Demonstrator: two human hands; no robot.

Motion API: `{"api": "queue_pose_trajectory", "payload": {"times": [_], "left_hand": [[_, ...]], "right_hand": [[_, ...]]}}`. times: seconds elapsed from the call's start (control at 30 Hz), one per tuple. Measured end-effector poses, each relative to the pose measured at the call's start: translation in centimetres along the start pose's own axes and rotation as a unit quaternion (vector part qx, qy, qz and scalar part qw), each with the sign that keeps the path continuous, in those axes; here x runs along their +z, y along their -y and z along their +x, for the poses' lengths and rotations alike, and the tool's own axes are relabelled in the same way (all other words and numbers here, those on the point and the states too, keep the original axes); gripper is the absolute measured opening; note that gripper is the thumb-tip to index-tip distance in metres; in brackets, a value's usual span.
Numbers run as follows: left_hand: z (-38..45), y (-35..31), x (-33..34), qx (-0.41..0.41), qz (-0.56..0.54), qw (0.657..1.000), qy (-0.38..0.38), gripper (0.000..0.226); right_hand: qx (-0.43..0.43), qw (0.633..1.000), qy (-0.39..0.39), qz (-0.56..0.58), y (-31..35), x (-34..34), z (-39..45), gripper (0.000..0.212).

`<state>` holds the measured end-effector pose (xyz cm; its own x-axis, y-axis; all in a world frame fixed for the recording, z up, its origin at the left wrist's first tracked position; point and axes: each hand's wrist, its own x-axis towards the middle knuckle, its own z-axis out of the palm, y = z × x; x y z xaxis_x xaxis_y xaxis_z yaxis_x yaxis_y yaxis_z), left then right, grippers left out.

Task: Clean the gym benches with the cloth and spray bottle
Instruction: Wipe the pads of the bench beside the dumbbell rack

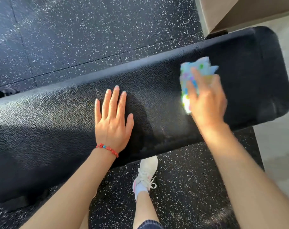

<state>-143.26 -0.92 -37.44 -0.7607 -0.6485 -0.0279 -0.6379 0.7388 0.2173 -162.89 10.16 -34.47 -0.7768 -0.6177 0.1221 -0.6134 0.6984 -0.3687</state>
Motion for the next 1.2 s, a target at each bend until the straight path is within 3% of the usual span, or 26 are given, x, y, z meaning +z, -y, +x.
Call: {"api": "queue_pose_trajectory", "payload": {"times": [0.1,0.17,0.33,0.47,0.5,0.6,0.67,0.73,0.83,0.97,1.1,1.2], "left_hand": [[0.0,-0.1,0.1,-0.001,0.002,1.0,-0.007,0.055],[-0.1,-0.1,0.1,-0.001,0.003,1.0,-0.011,0.054],[0.0,-0.1,0.0,0.001,-0.005,1.0,-0.012,0.054],[-0.1,0.0,0.1,0.005,-0.004,1.0,-0.02,0.053],[0.0,0.0,0.1,0.006,-0.004,1.0,-0.023,0.053],[0.0,0.0,0.1,0.006,-0.008,1.0,-0.021,0.052],[0.1,-0.3,0.0,0.005,-0.005,1.0,-0.015,0.053],[0.0,-0.7,-0.2,-0.009,-0.007,1.0,-0.014,0.053],[0.3,-2.2,-0.9,-0.015,-0.037,0.999,-0.01,0.054],[1.4,-5.6,-1.3,0.014,-0.071,0.997,0.007,0.055],[3.5,-8.2,-0.5,0.016,-0.071,0.997,0.027,0.057],[4.5,-9.1,0.7,0.001,-0.057,0.997,0.049,0.059]], "right_hand": [[0.069,0.998,-0.004,0.002,-0.9,0.0,0.2,0.035],[0.064,0.998,-0.006,0.017,1.1,0.5,-1.0,0.034],[-0.051,0.998,0.013,0.038,4.8,1.2,-7.3,0.035],[-0.155,0.987,0.03,-0.033,2.4,0.8,-7.1,0.028],[-0.128,0.991,0.029,-0.027,1.2,0.3,-6.7,0.03],[0.067,0.997,-0.007,0.028,-1.3,-1.2,-6.0,0.035],[0.128,0.991,-0.032,0.034,-0.6,-1.1,-6.4,0.037],[0.085,0.996,-0.013,0.012,1.2,-0.4,-8.0,0.034],[-0.071,0.994,0.042,-0.074,2.5,0.1,-10.8,0.026],[-0.137,0.984,0.023,-0.11,-0.3,-1.1,-8.6,0.027],[0.09,0.996,-0.013,-0.021,-7.1,-3.5,-3.6,0.031],[0.153,0.988,-0.031,-0.019,-8.7,-3.9,-2.1,0.031]]}}
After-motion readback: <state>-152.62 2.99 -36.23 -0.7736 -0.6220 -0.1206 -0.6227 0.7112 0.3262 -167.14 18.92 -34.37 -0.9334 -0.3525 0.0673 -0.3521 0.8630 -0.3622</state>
